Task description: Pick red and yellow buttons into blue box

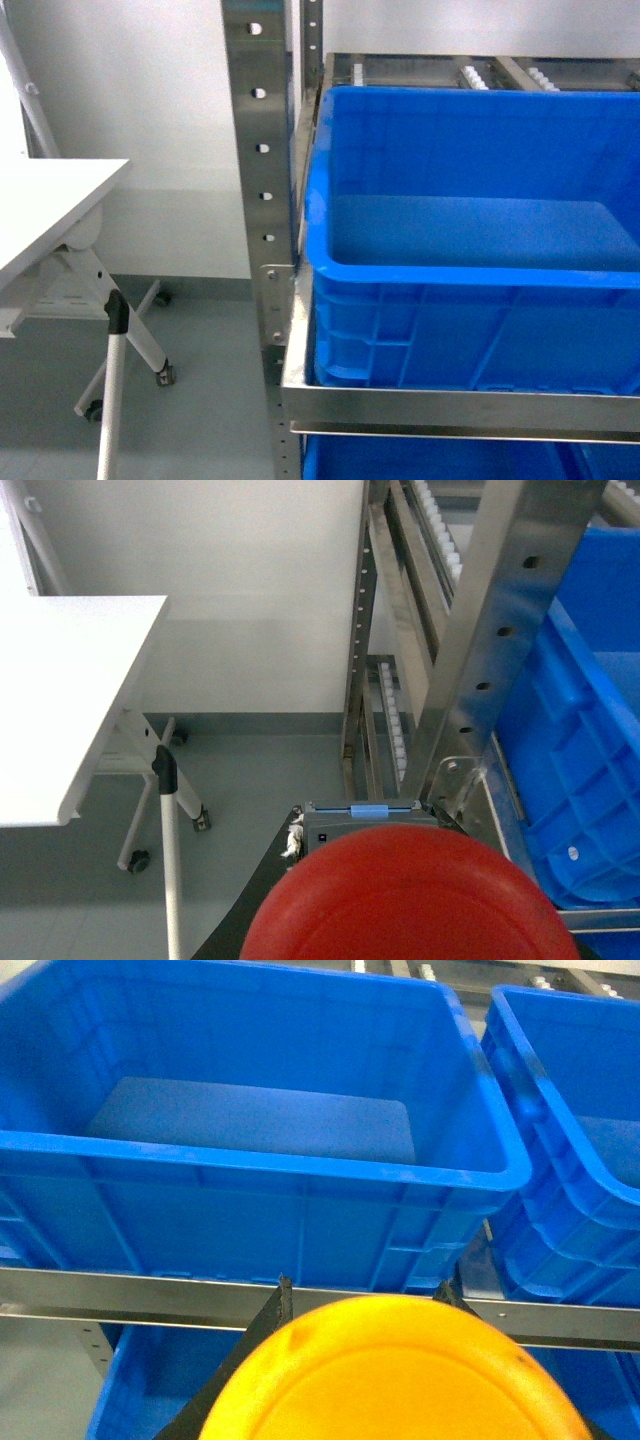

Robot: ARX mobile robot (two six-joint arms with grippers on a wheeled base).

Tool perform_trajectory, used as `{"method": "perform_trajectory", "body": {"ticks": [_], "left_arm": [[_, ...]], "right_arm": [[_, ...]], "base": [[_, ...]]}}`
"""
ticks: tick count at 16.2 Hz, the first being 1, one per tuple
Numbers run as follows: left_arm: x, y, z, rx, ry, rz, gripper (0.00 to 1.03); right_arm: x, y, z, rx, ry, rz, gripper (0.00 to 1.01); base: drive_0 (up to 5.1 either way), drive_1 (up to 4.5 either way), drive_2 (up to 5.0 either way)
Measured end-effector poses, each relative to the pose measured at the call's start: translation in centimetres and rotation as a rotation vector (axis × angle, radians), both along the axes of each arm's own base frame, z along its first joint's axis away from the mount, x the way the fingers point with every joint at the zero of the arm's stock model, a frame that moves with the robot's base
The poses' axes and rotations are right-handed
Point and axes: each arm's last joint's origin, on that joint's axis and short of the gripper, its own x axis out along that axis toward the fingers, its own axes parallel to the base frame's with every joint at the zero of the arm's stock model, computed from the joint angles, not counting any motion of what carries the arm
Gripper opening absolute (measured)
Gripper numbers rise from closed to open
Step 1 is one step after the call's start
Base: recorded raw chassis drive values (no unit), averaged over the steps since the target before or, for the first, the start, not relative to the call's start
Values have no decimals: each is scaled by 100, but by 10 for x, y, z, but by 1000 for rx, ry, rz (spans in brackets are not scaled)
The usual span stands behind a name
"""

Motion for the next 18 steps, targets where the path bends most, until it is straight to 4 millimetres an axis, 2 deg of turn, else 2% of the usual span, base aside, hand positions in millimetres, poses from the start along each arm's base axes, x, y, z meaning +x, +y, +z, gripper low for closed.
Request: {"method": "perform_trajectory", "body": {"ticks": [18], "left_arm": [[0,0,0,1,4,1,26]], "right_arm": [[0,0,0,0,0,0,35]], "base": [[492,-173,-313]]}}
